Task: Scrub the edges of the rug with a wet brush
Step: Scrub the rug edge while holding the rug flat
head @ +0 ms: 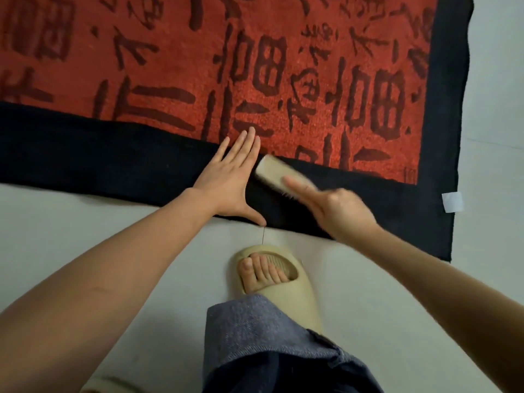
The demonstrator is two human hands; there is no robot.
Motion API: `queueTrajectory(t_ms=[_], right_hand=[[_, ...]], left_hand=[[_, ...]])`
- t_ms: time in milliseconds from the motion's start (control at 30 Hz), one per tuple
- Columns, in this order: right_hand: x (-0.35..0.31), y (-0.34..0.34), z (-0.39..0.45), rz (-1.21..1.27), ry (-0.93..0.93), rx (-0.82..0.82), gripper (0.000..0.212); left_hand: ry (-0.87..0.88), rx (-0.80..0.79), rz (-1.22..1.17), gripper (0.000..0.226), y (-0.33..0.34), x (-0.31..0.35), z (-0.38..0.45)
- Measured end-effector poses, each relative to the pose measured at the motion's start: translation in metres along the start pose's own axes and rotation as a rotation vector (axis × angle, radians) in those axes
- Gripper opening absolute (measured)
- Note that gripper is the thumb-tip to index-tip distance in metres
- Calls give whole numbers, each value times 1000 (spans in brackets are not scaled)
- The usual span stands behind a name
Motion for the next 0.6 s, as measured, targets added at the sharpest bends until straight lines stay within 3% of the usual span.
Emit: queueTrajectory(t_ms=[67, 133, 267, 333, 400, 467, 600], right_hand=[[26, -15, 14, 86, 249, 70, 56], [7, -7, 15, 208, 302, 74, 53], [-59, 21, 13, 134, -144, -297, 70], [-28, 6, 42, 45, -96, -209, 63], [12, -17, 60, 142, 194, 18, 54], [7, -19, 60, 214, 272, 108, 51], [-67, 16, 45, 188, -157, -282, 60]], left_hand=[[30, -31, -47, 151, -8, -9, 1], [51, -56, -76, 145, -21, -30, 3], [37, -92, 55, 151, -19, -62, 1], [44, -115, 72, 156, -14, -63, 0], [55, -113, 78, 159, -14, -61, 0], [61, -106, 69, 158, -14, -63, 1], [85, -77, 86, 157, -10, -64, 1]])
Point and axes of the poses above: each hand's wrist, its own z-axis towards the middle knuckle, its own y-axis out of the palm, x = y × z, the point moved 6 cm from there along z, towards the middle knuckle, and after that the axes turned 7 degrees about -y, right-handed, at the moved point
